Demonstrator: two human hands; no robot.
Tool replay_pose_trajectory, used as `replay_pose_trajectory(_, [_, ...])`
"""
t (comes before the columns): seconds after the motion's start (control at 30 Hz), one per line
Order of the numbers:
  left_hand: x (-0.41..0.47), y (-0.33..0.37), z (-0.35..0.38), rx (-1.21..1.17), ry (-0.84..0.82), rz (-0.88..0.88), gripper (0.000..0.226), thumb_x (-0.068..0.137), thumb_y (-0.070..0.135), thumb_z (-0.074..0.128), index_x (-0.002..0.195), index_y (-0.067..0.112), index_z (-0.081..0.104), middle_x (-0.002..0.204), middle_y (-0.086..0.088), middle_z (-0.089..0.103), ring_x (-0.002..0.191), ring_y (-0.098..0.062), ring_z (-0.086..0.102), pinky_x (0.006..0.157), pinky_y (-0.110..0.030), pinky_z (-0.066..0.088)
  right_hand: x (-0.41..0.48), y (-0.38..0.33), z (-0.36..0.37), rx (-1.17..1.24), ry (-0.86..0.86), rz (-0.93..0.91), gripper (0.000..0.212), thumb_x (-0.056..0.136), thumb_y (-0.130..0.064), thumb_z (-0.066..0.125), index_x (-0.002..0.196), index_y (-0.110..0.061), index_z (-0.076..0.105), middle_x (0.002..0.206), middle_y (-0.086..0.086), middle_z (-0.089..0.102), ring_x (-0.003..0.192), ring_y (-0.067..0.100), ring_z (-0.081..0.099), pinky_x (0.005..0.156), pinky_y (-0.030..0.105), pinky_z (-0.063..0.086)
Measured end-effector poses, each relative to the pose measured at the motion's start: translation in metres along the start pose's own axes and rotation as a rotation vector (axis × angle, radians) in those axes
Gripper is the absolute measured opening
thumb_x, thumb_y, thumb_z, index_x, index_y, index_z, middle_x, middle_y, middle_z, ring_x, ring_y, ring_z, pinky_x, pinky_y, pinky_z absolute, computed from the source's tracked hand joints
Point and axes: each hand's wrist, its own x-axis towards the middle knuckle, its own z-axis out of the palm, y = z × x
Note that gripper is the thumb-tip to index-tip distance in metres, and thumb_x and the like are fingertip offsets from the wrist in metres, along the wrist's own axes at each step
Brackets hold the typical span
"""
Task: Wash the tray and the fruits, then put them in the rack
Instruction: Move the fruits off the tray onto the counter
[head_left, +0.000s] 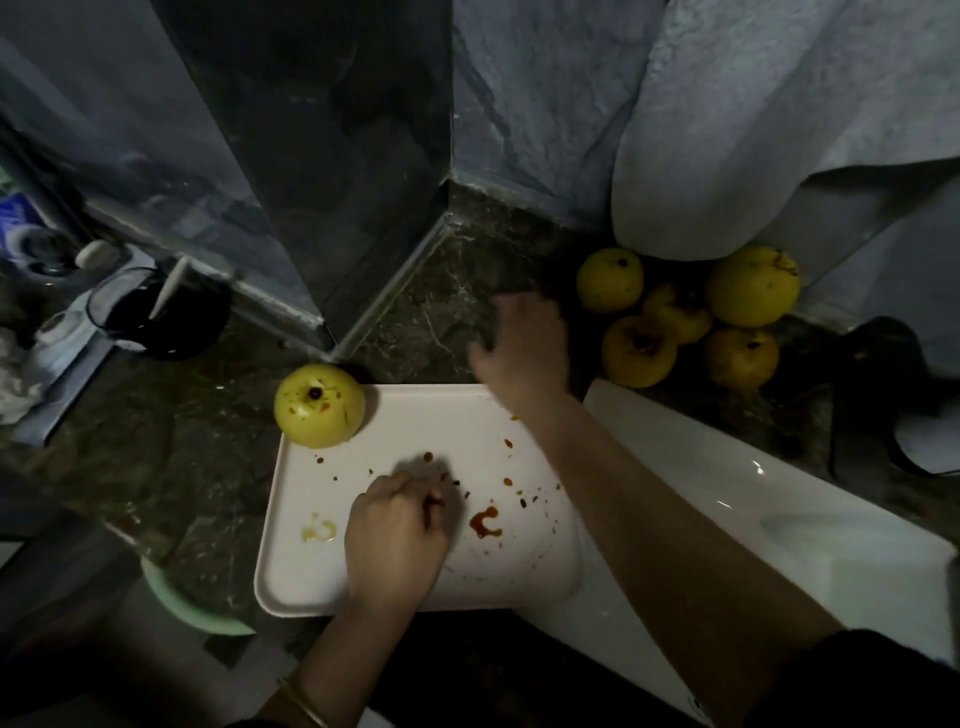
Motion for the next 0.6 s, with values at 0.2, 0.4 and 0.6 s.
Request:
replay_pose_trajectory(0.2, [-0.015, -0.013, -0.009, -0.044, 0.021, -0.096, 0.015, 0.067, 0.01, 0.052, 0.059, 0.007, 0.065, 0.059, -0.011, 0.061, 0.055, -0.032, 0.059, 0.051, -0.033, 0.05, -0.035, -0.089, 0.043, 0.186, -0.348, -0.311, 0.094, 0.073, -0.048, 0.075, 0.148, -0.021, 0.025, 0.149, 0.006, 0.03, 0.132, 0.031, 0.031, 0.107, 0.04, 0.029])
replay_pose_trajectory(0.4, [-0.024, -0.023, -0.019, -0.083, 0.111, -0.115, 0.01, 0.061, 0.006, 0.054, 0.059, 0.008, 0.063, 0.059, -0.011, 0.06, 0.055, -0.033, 0.057, 0.051, -0.035, 0.048, -0.034, -0.118, 0.068, 0.076, -0.471, -0.294, 0.104, 0.069, -0.044, 0.08, 0.15, -0.024, 0.017, 0.147, 0.011, 0.03, 0.128, 0.036, 0.036, 0.103, 0.041, 0.033])
replay_pose_trajectory(0.6, [-0.026, -0.028, -0.02, -0.068, 0.083, -0.105, 0.015, 0.062, 0.007, 0.051, 0.062, 0.009, 0.066, 0.061, -0.011, 0.061, 0.059, -0.033, 0.059, 0.055, -0.037, 0.048, -0.037, -0.121, 0.07, 0.143, -0.395, -0.22, 0.092, 0.068, -0.031, 0.078, 0.144, -0.023, 0.027, 0.136, 0.013, 0.039, 0.121, 0.036, 0.041, 0.098, 0.036, 0.035])
